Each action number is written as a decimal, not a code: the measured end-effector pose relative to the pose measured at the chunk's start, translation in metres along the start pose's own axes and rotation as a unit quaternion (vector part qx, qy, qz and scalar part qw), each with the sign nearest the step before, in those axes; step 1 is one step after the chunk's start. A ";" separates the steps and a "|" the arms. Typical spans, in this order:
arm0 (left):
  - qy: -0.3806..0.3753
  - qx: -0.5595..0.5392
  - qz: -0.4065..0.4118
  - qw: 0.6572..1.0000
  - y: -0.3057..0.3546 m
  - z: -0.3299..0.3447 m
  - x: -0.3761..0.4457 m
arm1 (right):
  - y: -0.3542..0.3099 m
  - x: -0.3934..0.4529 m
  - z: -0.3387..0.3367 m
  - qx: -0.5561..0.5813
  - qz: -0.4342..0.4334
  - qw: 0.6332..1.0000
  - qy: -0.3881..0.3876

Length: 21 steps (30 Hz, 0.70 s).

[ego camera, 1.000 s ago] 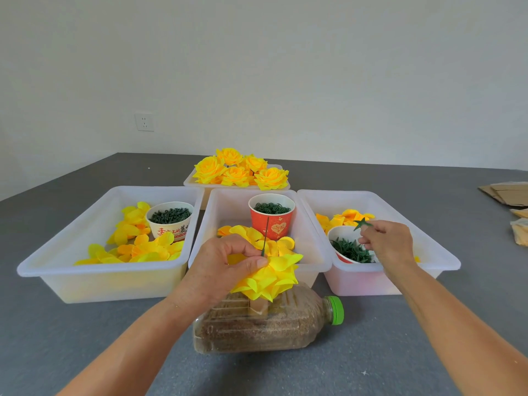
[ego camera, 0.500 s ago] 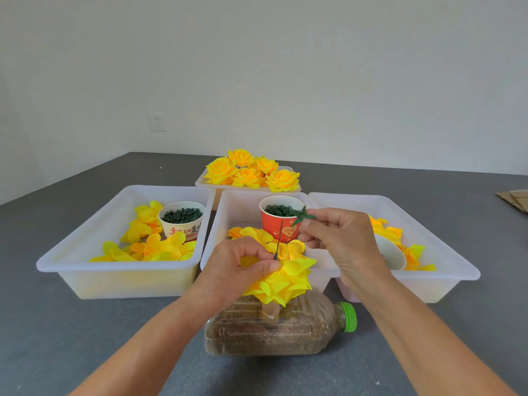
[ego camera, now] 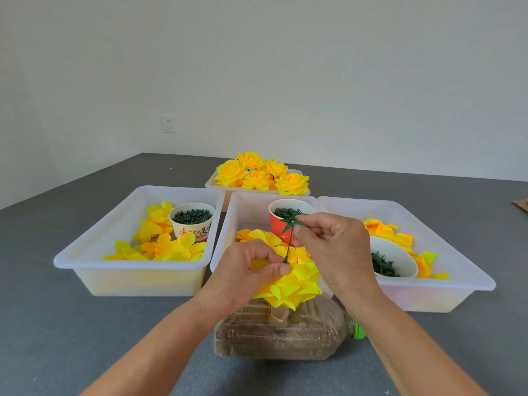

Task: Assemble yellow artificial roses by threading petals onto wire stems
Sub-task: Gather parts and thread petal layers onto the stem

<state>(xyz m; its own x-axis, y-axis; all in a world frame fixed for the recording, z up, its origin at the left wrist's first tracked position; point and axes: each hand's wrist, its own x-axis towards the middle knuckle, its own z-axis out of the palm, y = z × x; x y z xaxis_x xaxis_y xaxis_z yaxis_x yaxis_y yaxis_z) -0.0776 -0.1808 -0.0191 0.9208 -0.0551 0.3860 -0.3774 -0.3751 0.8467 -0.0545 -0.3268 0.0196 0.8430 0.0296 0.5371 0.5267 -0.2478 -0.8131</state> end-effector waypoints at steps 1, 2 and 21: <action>0.001 0.001 0.002 1.000 0.000 0.000 0.000 | 0.000 -0.001 0.000 -0.006 -0.011 1.000 0.004; 0.002 0.004 0.003 1.000 -0.001 0.000 0.000 | 0.000 -0.002 -0.001 -0.012 -0.020 1.000 0.006; 0.004 0.001 -0.010 1.000 0.002 0.001 -0.001 | 0.019 -0.013 -0.009 -0.332 -0.392 0.857 0.042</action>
<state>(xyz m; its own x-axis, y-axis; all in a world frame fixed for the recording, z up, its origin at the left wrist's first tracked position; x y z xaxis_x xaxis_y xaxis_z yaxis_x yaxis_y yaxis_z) -0.0792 -0.1820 -0.0178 0.9275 -0.0390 0.3717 -0.3580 -0.3780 0.8538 -0.0565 -0.3401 -0.0008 0.2337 0.3761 0.8966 0.7258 -0.6811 0.0965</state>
